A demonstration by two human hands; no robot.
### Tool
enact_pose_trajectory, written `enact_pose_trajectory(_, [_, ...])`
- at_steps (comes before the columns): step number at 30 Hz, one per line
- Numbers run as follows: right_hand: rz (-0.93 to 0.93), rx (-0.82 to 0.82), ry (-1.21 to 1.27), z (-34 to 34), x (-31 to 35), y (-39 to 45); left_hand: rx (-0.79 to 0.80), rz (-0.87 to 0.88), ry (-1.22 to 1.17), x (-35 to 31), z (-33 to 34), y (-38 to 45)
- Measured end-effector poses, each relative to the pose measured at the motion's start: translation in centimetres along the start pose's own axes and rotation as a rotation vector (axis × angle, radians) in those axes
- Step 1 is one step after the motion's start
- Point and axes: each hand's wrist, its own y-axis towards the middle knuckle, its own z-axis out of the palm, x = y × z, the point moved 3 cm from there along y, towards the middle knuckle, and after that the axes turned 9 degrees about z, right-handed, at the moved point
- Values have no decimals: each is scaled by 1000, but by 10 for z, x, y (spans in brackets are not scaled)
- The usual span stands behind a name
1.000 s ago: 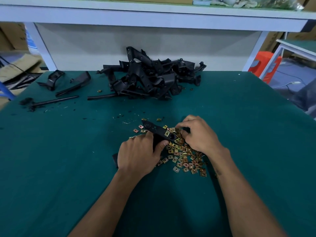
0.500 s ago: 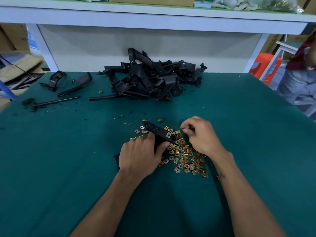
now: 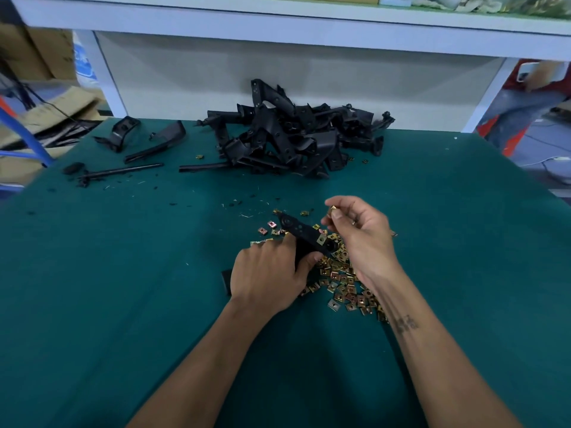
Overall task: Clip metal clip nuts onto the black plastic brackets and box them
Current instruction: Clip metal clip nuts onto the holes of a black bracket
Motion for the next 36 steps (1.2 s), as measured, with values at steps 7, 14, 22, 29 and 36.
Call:
enact_pose_trajectory(7, [-57, -12, 42, 0, 5, 0, -10, 17, -4, -4, -5, 0])
enact_pose_trajectory(14, [-105, 13, -152, 9, 6, 2, -32, 17, -11, -4, -4, 1])
enact_pose_trajectory(22, [-109, 0, -232, 19, 15, 13, -48, 40, 16, 3, 1, 11])
enact_pose_trajectory(29, [-46, -25, -252, 16, 18, 20, -14, 75, 36, 6, 5, 27])
enact_pose_trajectory(36, [-43, 22, -206, 20, 16, 13, -27, 66, 52, 4, 4, 22])
